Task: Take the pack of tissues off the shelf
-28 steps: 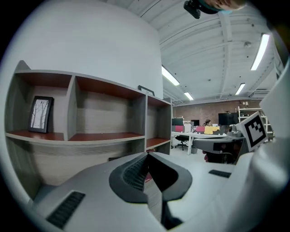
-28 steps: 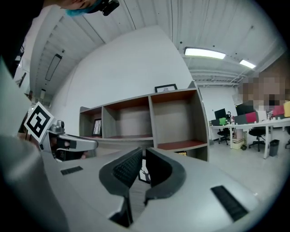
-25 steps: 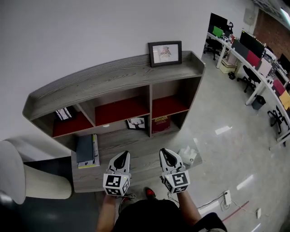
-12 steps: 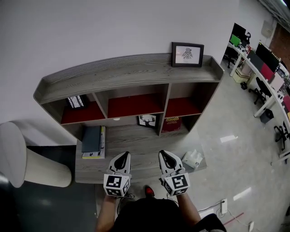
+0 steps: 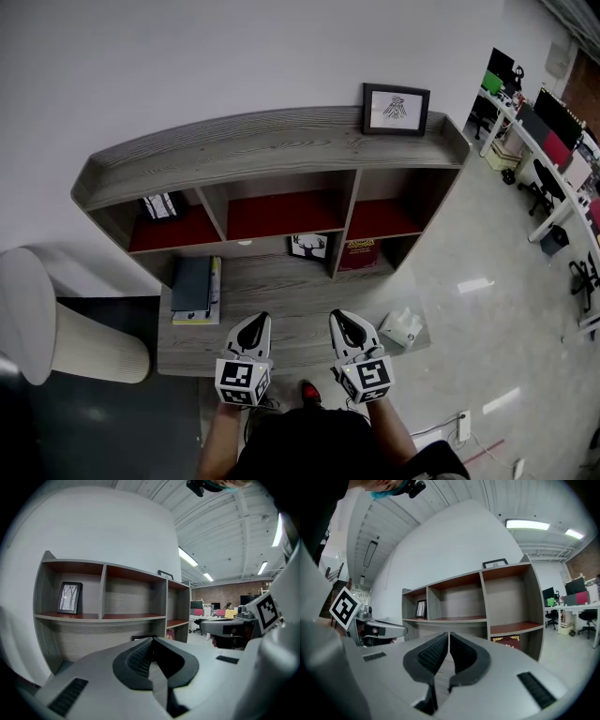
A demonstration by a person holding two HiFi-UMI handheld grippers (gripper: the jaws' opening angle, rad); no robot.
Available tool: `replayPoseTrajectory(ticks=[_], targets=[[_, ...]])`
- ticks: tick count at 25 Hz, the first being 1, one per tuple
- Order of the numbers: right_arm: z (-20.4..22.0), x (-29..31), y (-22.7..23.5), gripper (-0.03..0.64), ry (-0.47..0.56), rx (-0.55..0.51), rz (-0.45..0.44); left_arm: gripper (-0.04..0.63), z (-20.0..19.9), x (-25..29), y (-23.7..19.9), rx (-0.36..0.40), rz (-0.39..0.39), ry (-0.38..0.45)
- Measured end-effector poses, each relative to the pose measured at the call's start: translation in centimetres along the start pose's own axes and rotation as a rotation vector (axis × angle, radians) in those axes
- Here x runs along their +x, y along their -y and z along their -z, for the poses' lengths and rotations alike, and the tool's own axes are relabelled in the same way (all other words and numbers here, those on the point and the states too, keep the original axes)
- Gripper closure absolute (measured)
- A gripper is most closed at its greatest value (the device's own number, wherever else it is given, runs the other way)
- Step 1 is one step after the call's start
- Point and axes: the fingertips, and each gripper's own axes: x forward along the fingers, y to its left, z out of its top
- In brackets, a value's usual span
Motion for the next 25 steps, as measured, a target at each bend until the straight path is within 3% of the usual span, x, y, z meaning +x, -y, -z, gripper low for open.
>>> replayPoseTrajectory(ticks=[25], targets=[[0.35, -0.32, 0.07, 0.580, -0.002, 0.017, 0.004, 0.589, 0.16, -0.12, 0.39, -0.002, 0.005, -0.005]])
